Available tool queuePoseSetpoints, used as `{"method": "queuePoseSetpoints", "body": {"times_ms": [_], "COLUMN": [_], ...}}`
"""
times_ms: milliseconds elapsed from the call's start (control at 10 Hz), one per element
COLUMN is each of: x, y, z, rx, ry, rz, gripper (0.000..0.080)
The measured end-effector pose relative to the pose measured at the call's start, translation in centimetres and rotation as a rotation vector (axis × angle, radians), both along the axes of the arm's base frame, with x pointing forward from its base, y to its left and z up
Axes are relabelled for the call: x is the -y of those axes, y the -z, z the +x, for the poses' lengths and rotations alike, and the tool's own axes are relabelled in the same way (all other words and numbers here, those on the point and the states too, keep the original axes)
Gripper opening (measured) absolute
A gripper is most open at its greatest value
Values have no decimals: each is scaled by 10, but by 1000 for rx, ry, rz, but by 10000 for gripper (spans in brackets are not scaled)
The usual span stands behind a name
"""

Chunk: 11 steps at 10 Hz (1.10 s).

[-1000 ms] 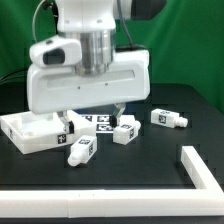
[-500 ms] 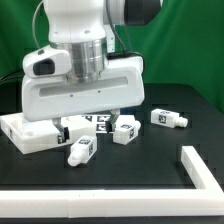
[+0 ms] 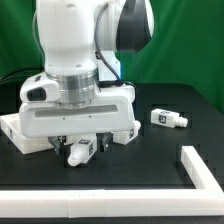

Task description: Assemble one leg

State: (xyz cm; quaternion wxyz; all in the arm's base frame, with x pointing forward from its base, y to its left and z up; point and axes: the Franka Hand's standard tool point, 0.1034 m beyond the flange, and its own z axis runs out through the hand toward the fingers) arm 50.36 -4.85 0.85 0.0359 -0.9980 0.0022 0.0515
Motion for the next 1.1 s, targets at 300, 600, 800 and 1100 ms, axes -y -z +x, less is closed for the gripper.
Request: {"method": "queuePoseSetpoints", "body": {"times_ms": [300, 600, 800, 1100], "x": [0, 4, 25, 53], "y": [0, -1, -6, -1], "z": [0, 2, 29, 64], "rx": [-1, -7, -5, 21], "ry": [-1, -21, -52, -110], "rz": [0, 4, 7, -2], "gripper": [466, 284, 284, 284]}}
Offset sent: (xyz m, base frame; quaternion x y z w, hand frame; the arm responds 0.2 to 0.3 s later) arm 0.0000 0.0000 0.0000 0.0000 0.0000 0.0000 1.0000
